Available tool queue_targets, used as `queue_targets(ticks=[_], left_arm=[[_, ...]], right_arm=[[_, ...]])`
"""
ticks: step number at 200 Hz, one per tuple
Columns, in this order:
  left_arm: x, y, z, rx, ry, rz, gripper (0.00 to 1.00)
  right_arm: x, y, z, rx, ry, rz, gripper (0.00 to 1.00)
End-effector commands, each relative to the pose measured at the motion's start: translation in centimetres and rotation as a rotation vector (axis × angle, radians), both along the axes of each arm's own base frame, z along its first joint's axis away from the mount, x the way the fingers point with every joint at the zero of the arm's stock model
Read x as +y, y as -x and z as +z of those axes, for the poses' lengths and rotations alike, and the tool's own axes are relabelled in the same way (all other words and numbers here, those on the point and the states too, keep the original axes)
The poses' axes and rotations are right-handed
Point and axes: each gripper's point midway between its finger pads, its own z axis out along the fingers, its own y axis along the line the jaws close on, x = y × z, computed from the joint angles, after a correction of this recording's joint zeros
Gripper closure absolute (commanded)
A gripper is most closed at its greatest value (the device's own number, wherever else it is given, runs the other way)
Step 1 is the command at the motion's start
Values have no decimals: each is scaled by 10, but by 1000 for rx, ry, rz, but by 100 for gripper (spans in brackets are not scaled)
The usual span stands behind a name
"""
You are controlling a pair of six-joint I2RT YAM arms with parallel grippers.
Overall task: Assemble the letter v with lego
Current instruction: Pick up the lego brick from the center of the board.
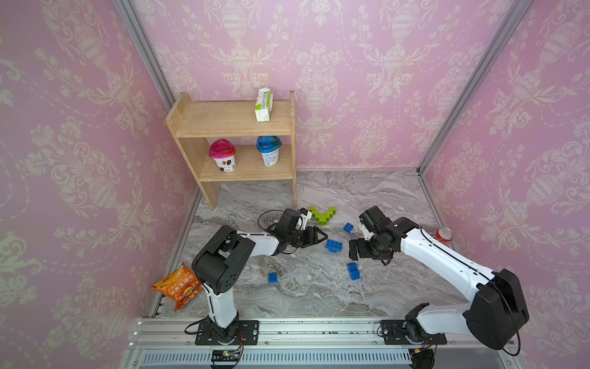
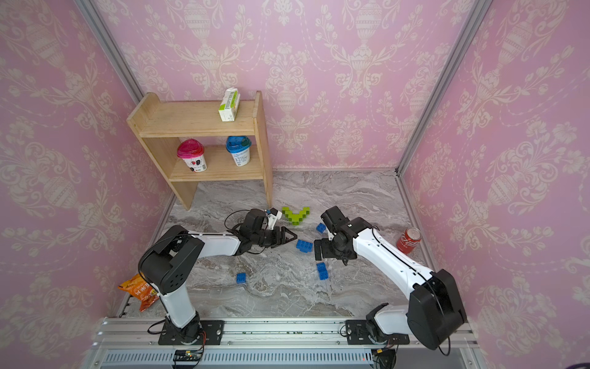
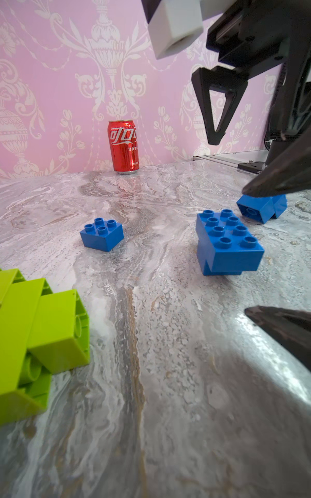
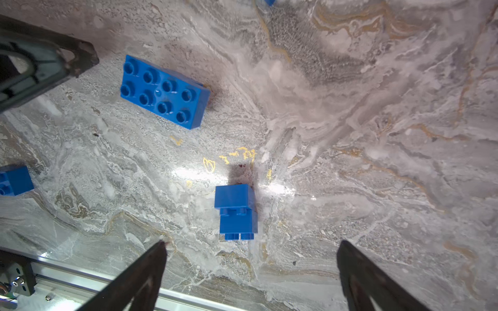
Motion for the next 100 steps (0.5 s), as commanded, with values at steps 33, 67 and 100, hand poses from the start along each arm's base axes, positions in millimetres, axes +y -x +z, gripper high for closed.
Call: queue_targets(ticks=[33, 67, 100], left_arm=[[-21, 2, -13, 44, 101, -10, 35], [-28, 8, -23, 75, 113, -20, 41], [-29, 9, -27, 93, 126, -18, 49]], right_arm=[[7, 10, -17, 45, -83, -53, 0], [7, 11, -20, 39, -88, -56, 0], [3, 19, -27, 65, -65, -61, 9]])
